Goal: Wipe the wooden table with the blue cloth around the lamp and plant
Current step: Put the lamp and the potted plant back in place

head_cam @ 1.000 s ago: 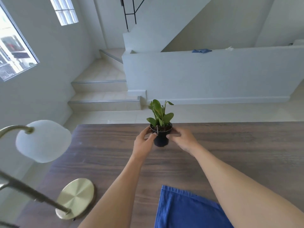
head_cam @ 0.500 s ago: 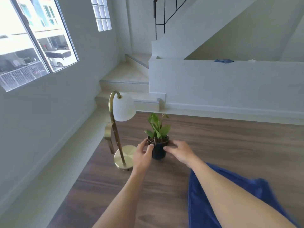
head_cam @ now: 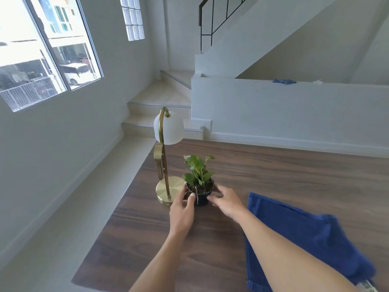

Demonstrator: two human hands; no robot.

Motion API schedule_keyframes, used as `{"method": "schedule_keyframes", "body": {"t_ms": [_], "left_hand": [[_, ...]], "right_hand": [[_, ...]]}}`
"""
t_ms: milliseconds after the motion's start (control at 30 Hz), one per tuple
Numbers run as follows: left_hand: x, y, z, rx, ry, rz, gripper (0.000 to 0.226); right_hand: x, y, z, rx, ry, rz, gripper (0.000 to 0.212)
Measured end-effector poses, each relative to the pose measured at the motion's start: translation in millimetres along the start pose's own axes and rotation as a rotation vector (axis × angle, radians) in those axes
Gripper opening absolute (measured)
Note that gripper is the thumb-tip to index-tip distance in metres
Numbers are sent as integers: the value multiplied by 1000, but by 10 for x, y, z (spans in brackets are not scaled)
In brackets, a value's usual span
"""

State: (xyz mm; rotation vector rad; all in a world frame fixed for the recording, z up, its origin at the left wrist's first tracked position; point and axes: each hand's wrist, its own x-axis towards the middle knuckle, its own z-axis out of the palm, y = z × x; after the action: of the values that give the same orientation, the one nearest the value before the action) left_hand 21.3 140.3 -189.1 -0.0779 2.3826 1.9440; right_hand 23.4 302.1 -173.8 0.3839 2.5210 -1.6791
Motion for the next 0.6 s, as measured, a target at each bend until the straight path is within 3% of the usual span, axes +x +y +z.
{"method": "schedule_keyframes", "body": {"t_ms": [100,167,267,333,433,600], "left_hand": [[-13,-28,14,46,-6,14,44],[-16,-52,17,100,18,-26,30],[-143,-115,21,204,36,-101,23],[-271,-135,45,397,-30,-34,28],[-360,-76,209,579,-174,83,24],[-331,105,738,470,-291,210,21]], "right_hand": [[-42,8,66,-79,34,4,59],[-57,8,84,-75,34,32,53],[-125,60,-12,20,46,113,29],[-187,122,-138,7,93,120,18],[-298,216,-342,-67,161,115,19],[-487,467,-791,-179,260,119,20]]}}
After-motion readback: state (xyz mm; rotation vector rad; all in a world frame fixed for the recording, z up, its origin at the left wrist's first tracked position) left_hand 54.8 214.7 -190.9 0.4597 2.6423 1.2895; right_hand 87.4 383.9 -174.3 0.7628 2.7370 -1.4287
